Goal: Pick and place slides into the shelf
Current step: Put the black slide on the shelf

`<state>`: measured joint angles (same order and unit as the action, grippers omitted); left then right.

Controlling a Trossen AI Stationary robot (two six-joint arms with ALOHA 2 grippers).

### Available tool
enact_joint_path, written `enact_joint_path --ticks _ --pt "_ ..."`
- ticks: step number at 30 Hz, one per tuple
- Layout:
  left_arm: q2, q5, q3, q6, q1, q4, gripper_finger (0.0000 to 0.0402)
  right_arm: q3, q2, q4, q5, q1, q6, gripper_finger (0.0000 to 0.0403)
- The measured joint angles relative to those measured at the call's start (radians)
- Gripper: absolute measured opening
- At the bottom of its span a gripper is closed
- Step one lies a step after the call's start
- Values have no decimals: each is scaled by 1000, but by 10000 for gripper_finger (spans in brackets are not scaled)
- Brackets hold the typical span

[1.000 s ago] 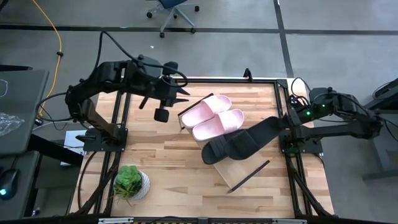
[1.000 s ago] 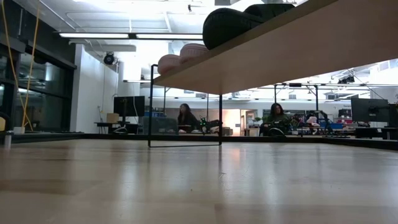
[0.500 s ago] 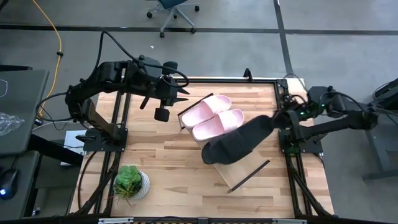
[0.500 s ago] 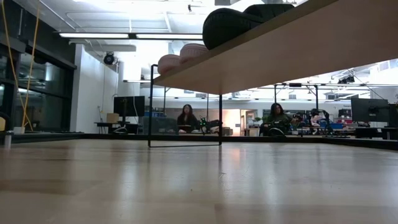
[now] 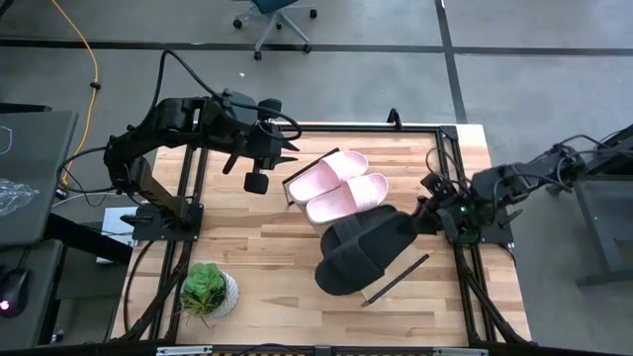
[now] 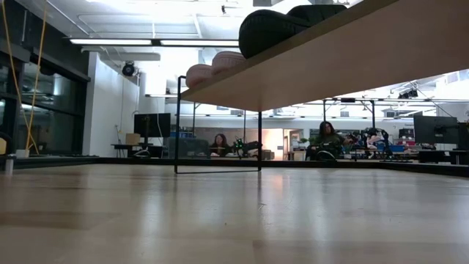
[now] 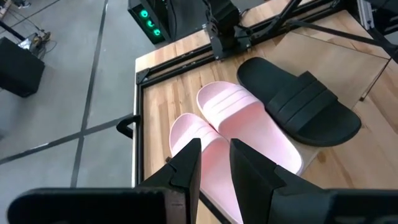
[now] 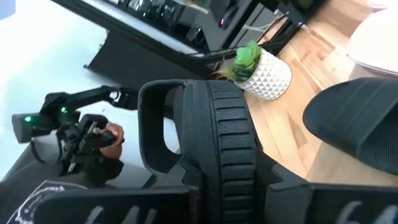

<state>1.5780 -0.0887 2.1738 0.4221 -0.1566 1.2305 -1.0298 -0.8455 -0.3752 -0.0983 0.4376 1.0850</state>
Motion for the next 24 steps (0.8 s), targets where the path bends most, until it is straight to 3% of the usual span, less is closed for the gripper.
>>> enact_joint_path --ticks 7,21,24 --pt "0 -2 0 1 0 1 74 0 22 -63 -197 145 58 35" --pt "0 -2 0 -11 0 0 74 -1 283 -431 -268 155 145 35" --pt "0 -3 0 -25 0 0 74 53 342 -402 -284 154 154 35"
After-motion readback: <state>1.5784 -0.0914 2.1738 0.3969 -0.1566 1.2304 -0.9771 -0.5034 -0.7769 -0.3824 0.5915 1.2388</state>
